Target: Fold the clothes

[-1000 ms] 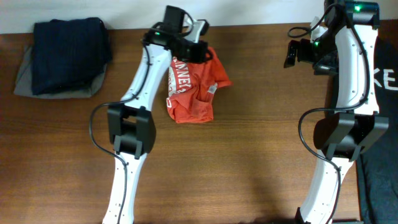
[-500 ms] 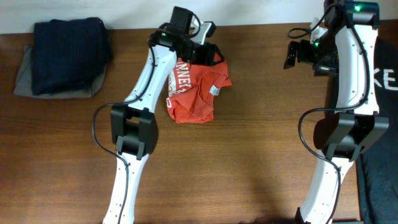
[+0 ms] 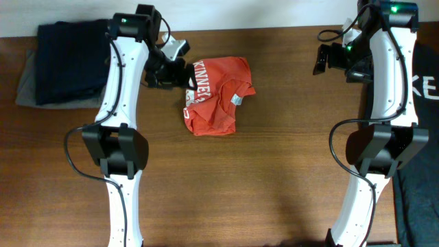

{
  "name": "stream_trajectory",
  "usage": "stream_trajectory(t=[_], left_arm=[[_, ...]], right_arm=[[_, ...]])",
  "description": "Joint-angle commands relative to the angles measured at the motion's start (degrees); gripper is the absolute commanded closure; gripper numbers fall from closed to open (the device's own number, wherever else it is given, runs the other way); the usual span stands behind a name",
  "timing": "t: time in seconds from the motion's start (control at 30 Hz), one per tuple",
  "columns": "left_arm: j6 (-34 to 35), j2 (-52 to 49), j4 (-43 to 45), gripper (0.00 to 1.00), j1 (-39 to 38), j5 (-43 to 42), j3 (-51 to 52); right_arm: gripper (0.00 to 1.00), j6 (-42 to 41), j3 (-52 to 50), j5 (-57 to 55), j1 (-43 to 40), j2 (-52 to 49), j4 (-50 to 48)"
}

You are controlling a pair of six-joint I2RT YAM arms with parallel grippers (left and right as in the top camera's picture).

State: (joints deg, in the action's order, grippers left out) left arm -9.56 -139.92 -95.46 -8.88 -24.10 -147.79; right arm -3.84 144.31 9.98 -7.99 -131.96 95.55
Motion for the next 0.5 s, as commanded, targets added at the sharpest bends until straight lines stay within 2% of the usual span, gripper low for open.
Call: stream_trajectory(t=[0.0, 0.1, 0.23, 0.47], left_arm=[[-1.46, 0.59, -0.09, 0.13, -0.83, 3.98, 3.34], [4.63, 0.59, 0.83, 0.14, -1.09, 4.00, 7.15], [9.14, 0.59, 5.66, 0.13, -1.18, 3.98, 14.88], [9.60, 0.57, 13.62, 0.13, -1.18, 4.00, 24.26]], right_arm=[[0.01, 0.39, -0.33, 0.37, 0.17, 0.35, -0.02], [0.01, 0.39, -0.33, 0.37, 0.17, 0.35, 0.50], [0.01, 0.39, -0.33, 0.35, 0.17, 0.33, 0.72], [0.01, 0.42, -0.33, 0.35, 0.17, 0.33, 0.72]])
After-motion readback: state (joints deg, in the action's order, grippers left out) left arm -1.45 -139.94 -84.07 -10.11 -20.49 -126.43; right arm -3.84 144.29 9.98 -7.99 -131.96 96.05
